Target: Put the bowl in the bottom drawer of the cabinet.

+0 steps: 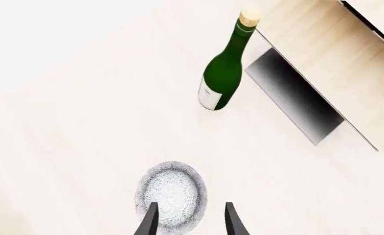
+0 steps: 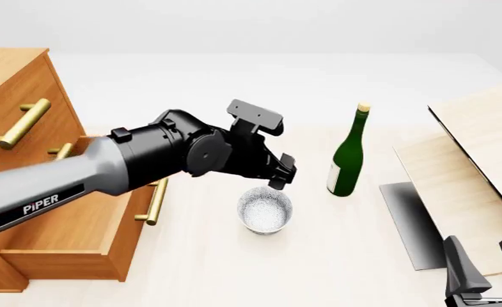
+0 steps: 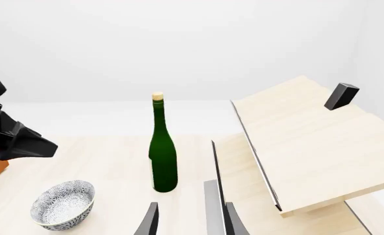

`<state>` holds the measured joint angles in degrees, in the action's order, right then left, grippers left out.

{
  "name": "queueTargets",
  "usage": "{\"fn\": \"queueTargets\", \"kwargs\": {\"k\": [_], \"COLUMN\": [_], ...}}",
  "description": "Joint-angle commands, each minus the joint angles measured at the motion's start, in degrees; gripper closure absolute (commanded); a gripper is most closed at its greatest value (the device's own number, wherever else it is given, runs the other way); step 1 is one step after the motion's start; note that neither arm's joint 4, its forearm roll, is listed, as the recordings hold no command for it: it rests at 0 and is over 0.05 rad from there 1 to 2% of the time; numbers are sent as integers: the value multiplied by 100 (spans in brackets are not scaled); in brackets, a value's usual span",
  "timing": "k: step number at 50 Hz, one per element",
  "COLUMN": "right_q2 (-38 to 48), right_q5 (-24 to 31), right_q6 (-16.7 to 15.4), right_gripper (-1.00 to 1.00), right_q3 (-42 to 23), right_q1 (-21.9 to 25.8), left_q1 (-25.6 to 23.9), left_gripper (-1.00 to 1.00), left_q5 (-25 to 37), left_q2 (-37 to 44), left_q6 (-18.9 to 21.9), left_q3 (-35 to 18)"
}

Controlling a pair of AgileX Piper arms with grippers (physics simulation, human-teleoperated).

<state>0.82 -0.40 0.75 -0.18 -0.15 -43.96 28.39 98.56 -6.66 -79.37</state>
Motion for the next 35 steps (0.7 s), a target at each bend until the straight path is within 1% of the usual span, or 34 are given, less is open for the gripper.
{"fn": "queueTargets", "kwargs": {"k": [1,10,16,35], "right_q2": [0,-1,1,1], "right_q5": [0,0,0,0], "right_q6": [1,2,0,1], "right_gripper": [-100,-100,-100,-100], "right_q3": [0,0,0,0], "right_q1": [0,0,1,1], "left_q1": [-88,-111,-123,-201], "left_gripper": [-100,-100,-100,-100], "left_q5": [19,59,110,46], "left_q2": [220,352,486,821], "left_q6": [-80,-105,-85,-187], "left_q3": [2,-55,-193,-427]}}
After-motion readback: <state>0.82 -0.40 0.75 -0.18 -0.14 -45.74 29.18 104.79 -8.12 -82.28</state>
